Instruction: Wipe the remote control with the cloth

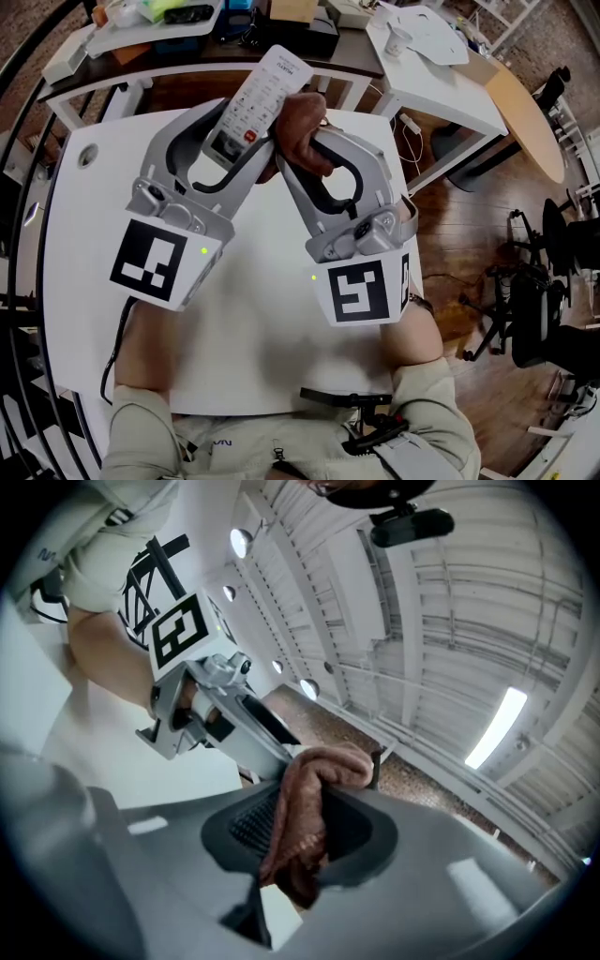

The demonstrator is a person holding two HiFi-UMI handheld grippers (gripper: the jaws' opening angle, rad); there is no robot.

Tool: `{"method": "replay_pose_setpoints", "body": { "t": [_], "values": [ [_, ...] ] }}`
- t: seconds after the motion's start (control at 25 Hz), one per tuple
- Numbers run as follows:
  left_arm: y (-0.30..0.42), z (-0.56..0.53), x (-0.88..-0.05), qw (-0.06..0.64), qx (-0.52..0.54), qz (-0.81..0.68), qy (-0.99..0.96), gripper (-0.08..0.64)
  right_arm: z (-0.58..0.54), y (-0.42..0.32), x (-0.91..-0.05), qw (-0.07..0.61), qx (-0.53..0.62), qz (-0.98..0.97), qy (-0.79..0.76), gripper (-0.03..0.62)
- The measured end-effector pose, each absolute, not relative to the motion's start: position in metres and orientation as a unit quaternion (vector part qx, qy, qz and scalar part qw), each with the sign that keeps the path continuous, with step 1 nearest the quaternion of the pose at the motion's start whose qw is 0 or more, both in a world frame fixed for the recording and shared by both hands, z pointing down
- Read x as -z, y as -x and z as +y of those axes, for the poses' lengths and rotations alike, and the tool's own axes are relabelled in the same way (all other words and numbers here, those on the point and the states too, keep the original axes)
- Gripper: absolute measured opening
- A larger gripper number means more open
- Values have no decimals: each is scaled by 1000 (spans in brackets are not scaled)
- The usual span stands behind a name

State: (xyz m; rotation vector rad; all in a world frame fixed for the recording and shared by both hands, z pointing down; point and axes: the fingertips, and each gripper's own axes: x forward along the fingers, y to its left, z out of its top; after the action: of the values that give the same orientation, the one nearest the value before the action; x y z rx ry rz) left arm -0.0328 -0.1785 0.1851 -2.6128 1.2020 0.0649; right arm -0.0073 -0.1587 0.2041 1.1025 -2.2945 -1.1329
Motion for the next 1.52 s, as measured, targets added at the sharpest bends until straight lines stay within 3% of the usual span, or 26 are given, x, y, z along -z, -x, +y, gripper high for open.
{"method": "replay_pose_setpoints", "body": {
  "t": [0.48, 0.76, 1.52],
  "values": [
    [55, -194, -194, 159, -14, 464, 872, 244, -182, -24, -192, 108, 331, -832, -433, 104],
    [71, -209, -205, 136, -21, 496, 857, 244, -206, -46, -195, 59, 262, -848, -456, 107],
    [110, -262, -287, 25, 46, 555, 830, 244, -270, -100, -265, 97, 152, -839, -514, 109]
  ]
}}
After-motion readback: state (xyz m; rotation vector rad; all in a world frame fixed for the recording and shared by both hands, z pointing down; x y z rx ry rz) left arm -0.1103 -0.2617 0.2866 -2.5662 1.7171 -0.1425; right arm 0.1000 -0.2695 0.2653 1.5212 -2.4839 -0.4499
